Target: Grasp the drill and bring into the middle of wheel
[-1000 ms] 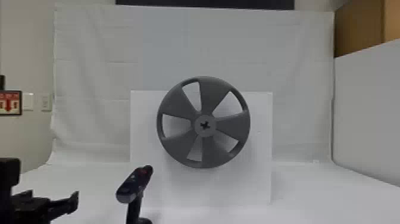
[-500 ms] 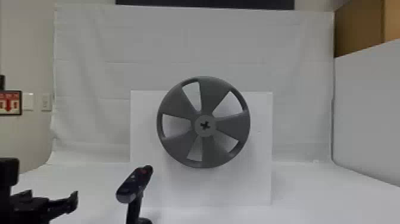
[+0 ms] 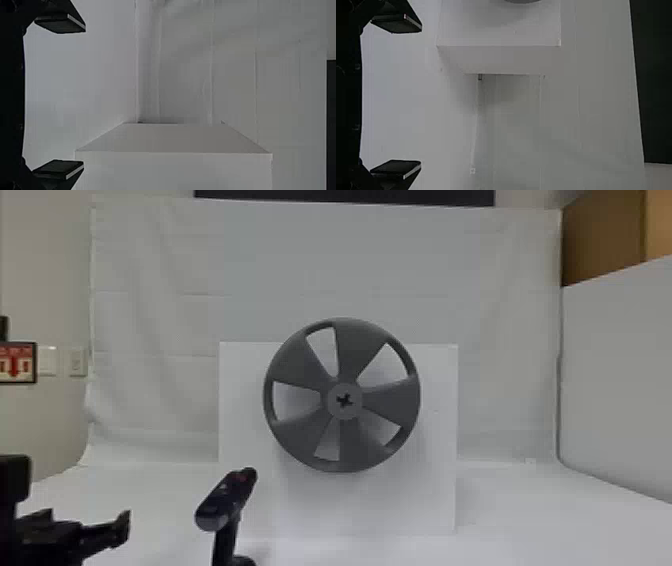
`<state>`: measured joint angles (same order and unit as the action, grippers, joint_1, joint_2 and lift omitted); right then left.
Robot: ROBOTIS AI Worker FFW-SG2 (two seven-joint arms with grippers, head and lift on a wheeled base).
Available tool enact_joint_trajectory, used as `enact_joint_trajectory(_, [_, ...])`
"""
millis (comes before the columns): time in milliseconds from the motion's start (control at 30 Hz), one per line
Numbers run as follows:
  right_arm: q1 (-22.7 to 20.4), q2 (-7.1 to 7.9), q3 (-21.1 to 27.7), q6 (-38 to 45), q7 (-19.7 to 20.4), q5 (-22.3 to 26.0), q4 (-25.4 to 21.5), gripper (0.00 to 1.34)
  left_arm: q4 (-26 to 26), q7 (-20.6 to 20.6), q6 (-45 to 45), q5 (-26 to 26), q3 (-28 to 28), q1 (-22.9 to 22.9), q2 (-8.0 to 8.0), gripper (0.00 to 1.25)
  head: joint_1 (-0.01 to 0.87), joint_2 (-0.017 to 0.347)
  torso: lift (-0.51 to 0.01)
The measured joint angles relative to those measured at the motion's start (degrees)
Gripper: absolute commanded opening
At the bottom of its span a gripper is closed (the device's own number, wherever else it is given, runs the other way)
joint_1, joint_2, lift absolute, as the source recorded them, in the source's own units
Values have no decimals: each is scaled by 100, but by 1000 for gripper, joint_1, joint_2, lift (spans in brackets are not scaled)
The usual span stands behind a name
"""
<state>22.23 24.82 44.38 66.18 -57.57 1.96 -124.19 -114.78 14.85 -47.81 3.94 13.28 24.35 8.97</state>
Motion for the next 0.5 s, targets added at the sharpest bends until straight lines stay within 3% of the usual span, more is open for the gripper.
enact_joint_trajectory(500, [0, -33, 1, 0, 0, -23, 0, 1238, 0, -1, 0, 1, 26, 9, -1, 1166, 0, 0, -406])
